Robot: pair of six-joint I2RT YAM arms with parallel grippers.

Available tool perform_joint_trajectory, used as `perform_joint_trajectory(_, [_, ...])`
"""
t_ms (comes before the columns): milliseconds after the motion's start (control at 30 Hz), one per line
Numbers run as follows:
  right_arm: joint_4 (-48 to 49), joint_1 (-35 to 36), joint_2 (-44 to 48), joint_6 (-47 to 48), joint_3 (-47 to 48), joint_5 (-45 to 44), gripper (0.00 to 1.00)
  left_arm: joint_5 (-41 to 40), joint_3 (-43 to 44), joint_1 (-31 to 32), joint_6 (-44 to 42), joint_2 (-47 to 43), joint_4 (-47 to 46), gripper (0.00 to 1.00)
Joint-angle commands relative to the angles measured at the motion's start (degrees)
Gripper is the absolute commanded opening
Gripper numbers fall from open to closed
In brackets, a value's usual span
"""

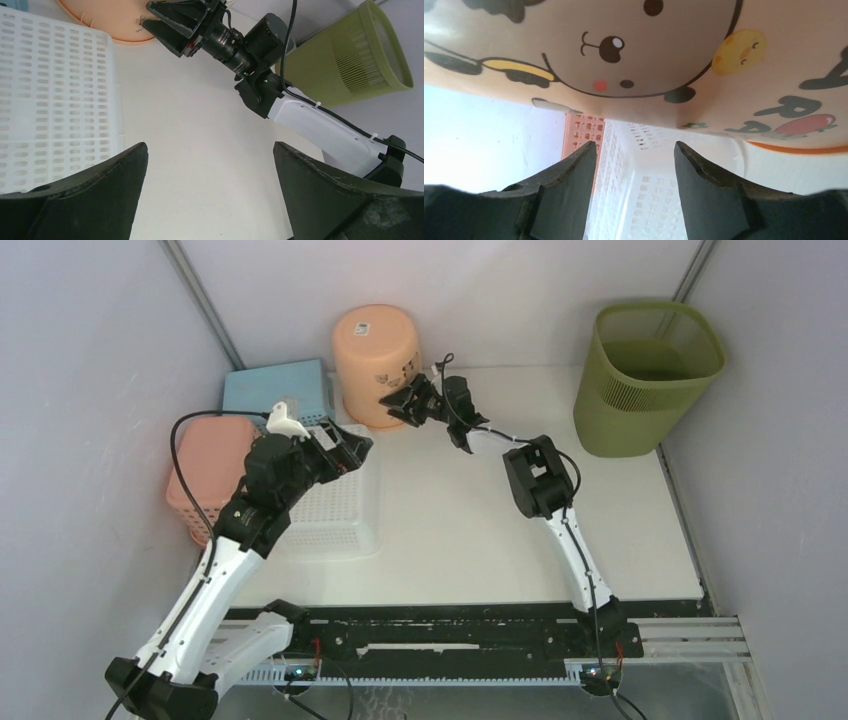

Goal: Turn the large container upside down
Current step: Turn the container upside down at the center of the board.

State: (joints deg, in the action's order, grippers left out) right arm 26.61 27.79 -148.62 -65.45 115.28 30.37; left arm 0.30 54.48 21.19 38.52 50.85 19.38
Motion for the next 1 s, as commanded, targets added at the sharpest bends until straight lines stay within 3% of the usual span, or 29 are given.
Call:
perform_joint_trajectory(0, [6.61, -2.79, 4.46, -1.34, -3.63, 3.02, 0.67, -1.17, -1.75, 1.18, -1.11, -2.11, -0.75, 1.00])
perform_joint_trajectory(233, [12.92, -6.55, 21.05, 1.73, -22.85, 6.36, 0.73, -1.62, -3.96, 2.23, -0.50, -5.27, -0.44, 1.00])
perform_joint_trajectory(367, [12.03, -6.70, 30.63, 6.21, -33.73, 8.66, 0.85, -0.53, -5.77, 2.55, -0.24, -8.41, 0.08, 1.00])
perform_joint_trajectory(467, [6.66, -5.13, 39.06, 12.53, -40.64, 8.65, 0.99, -1.36, -6.55, 3.21, -1.00, -11.09, 2.40, 1.00])
perform_joint_trajectory(667, [-8.50, 1.31, 54.27, 27.09, -53.38, 0.73, 1.00, -0.33, -9.35, 3.53, -0.65, -15.88, 4.22, 1.00])
perform_joint_trajectory(967, [-19.00, 7.06, 76.73, 32.41, -70.61, -9.44, 1.00, 1.66, -13.88, 3.74, 1.78, -20.33, 3.45, 1.00])
